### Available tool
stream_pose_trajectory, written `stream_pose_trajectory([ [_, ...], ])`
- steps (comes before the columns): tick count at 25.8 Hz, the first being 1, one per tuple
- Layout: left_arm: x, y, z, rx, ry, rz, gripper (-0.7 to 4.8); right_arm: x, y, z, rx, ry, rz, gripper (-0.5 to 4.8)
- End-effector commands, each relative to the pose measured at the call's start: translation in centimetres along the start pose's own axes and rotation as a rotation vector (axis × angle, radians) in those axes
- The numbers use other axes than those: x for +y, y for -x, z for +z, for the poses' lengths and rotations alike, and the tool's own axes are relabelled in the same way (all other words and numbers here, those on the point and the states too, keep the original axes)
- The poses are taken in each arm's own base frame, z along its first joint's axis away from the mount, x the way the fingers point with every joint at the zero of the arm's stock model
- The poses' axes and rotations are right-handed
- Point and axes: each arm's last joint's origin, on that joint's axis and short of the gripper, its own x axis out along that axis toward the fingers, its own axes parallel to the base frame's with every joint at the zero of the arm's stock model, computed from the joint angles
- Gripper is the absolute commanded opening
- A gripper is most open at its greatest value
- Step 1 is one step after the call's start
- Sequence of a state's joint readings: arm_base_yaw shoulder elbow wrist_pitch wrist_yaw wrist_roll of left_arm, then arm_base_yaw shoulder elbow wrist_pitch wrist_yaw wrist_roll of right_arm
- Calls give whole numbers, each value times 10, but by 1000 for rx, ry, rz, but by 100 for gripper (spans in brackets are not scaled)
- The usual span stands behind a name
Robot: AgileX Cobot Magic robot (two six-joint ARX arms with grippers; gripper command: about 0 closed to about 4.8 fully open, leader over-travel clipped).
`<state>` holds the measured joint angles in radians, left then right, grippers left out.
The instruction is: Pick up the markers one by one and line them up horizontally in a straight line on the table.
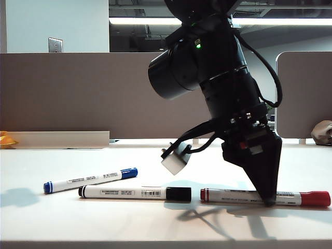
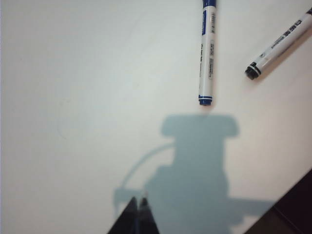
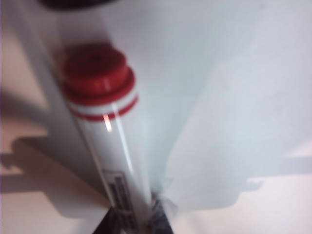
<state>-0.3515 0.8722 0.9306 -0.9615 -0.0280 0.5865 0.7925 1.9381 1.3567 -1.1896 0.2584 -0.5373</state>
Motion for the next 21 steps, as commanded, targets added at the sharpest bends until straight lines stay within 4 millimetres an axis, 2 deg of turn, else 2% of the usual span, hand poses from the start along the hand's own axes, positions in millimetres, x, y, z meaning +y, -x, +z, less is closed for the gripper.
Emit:
stream_pose_trajectory([
  [1, 0, 1, 1, -14, 4, 2, -6, -2, 0, 3, -29, 5, -19, 17],
  [21, 0, 1, 1, -15, 4, -1, -6, 0, 1, 5, -69, 5, 23, 18],
])
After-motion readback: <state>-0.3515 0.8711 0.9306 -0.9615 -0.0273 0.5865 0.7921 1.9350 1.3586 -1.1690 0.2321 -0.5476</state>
